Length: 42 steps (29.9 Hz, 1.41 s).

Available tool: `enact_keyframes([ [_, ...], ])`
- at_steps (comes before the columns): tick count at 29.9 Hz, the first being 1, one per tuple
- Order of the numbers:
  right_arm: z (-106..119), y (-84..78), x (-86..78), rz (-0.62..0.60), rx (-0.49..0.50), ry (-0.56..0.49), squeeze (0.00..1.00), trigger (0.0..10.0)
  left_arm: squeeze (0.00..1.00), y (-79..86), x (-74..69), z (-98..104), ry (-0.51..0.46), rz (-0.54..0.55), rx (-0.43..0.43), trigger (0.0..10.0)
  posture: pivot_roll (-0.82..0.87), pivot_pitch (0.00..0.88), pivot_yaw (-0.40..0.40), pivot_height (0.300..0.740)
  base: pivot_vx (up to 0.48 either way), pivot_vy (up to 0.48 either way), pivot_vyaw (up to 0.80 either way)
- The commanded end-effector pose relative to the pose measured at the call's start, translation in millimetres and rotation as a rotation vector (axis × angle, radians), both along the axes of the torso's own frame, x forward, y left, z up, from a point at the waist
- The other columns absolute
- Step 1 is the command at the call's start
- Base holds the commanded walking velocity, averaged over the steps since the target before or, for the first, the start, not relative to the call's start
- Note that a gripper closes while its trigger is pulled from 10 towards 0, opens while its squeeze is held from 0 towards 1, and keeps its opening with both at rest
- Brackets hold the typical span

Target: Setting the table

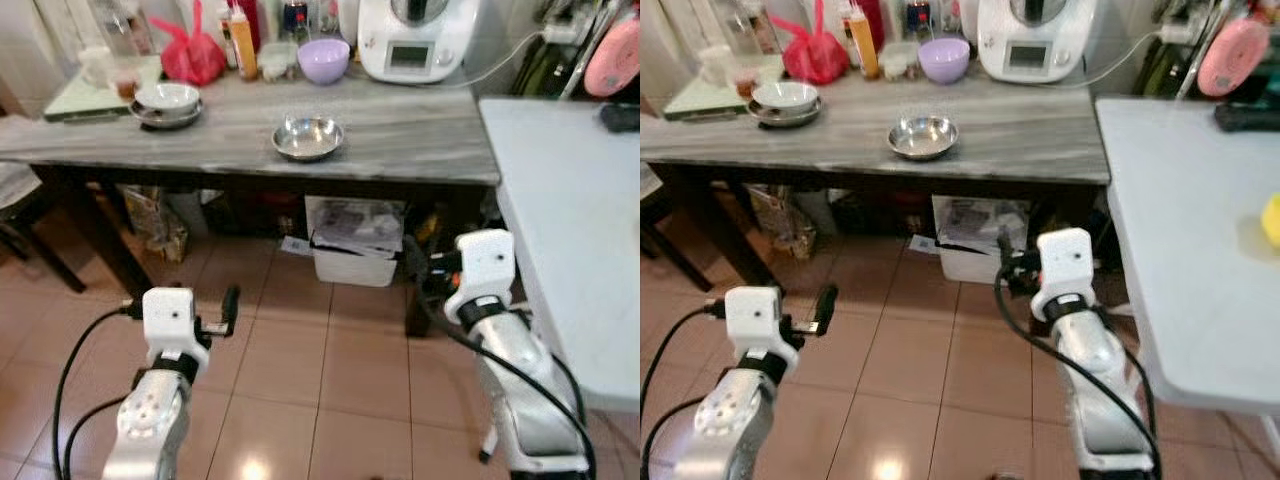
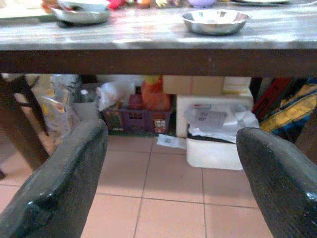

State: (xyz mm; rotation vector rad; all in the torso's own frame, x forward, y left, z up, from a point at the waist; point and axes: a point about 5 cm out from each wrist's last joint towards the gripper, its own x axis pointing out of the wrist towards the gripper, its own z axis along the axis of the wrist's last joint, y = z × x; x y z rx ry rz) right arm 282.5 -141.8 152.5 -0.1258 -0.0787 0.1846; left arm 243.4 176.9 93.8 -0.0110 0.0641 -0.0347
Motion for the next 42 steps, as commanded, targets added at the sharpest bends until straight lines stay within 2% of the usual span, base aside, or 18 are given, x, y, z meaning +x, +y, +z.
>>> enact_keyframes([
  [1, 1.5, -2.3, 1.3, -0.007, -0.002, -0.004, 0.00, 10.0, 0.00, -0.3, -0.1, 3.3, -0.025, -0.014, -0.031, 10.0, -0.08, 0.067, 0.077, 0.740, 0.000, 0.000, 0.00],
  [3, 1.5, -2.3, 1.3, -0.007, -0.002, -0.004, 0.00, 10.0, 0.00, -0.6, 0.1, 4.4, -0.033, -0.018, -0.041, 10.0, -0.08, 0.067, 0.076, 0.740, 0.000, 0.000, 0.00],
  [5, 1.1, -1.8, 0.8, -0.007, -0.003, -0.003, 0.00, 10.0, 0.00, -1.6, 0.7, 4.7, -0.028, -0.022, -0.014, 10.0, -0.08, 0.068, 0.076, 0.740, 0.000, 0.000, 0.00],
  [12, 1.2, -2.1, 1.0, -0.009, -0.007, -0.004, 0.00, 10.0, 0.00, -5.6, 1.4, 5.0, -0.030, -0.047, -0.042, 10.0, -0.09, 0.069, 0.078, 0.740, 0.000, -0.231, 0.00],
  [38, 4.2, -1.1, 2.8, -0.011, -0.013, -0.017, 0.00, 10.0, 0.00, -7.9, 1.7, 4.2, -0.029, -0.074, -0.044, 10.0, -0.09, 0.073, 0.078, 0.740, 0.000, -0.480, 0.00],
  [42, 4.4, -0.7, 3.0, -0.011, -0.013, -0.018, 0.00, 10.0, 0.00, -8.0, 1.8, 4.2, -0.028, -0.077, -0.042, 10.0, -0.09, 0.073, 0.079, 0.740, 0.000, -0.480, -0.43],
])
